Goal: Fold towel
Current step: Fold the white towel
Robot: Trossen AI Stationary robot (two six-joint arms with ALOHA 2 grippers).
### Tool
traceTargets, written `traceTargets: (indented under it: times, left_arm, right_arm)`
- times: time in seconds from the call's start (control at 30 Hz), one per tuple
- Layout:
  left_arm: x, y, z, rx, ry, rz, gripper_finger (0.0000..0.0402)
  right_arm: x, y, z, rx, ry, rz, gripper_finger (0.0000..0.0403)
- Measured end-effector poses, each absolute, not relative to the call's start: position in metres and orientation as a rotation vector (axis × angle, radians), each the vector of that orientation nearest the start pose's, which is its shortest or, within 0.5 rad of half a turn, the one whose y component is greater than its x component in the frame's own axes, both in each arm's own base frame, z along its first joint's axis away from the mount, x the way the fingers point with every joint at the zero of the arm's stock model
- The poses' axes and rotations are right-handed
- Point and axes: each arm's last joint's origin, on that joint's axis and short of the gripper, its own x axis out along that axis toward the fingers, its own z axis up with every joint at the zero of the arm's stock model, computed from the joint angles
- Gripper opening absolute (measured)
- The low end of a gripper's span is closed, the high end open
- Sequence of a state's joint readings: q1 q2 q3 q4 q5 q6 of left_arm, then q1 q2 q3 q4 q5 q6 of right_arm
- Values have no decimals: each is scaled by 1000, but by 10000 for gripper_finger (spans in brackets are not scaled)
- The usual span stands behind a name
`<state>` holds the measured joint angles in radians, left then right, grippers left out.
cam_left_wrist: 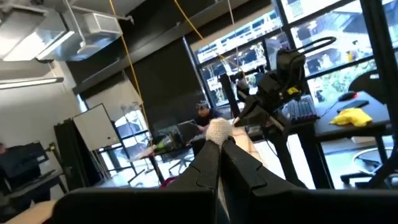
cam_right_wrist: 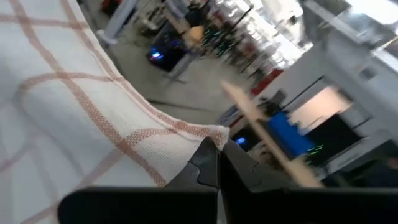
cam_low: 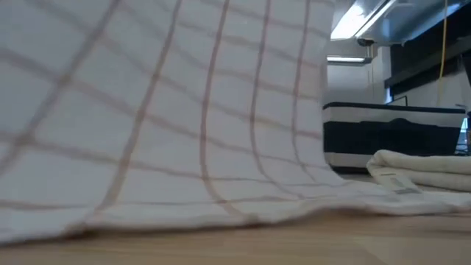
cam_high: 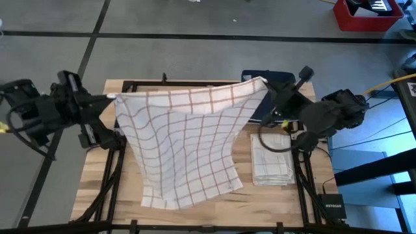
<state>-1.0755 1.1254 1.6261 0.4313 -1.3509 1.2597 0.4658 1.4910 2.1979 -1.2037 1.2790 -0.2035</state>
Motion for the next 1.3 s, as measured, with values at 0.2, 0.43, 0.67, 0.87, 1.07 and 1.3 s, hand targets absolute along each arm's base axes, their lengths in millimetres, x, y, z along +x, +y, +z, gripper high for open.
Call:
traceTargets:
  times: [0.2,0.43,0.67,0.87,1.07,1.3]
  left_arm:
    - [90,-102,550,245,-96,405,1]
    - [86,-94,523,99,24,511,1]
    - [73,-74,500,25,7,501,1]
    - [63,-54,474,-55,-14,500,1]
    - [53,-37,446,-98,-25,500,1]
    - [42,-17,418,-120,-31,500,1]
  right_arm:
    - [205,54,523,-450,482,-717,3]
    - [218,46,512,-389,546,-624,3]
    - [254,31,472,-379,660,-597,3]
    - [278,2,437,-309,615,-543,3]
    - [287,-40,403,-236,541,-550,3]
    - [300,-83,364,-168,393,-502,3]
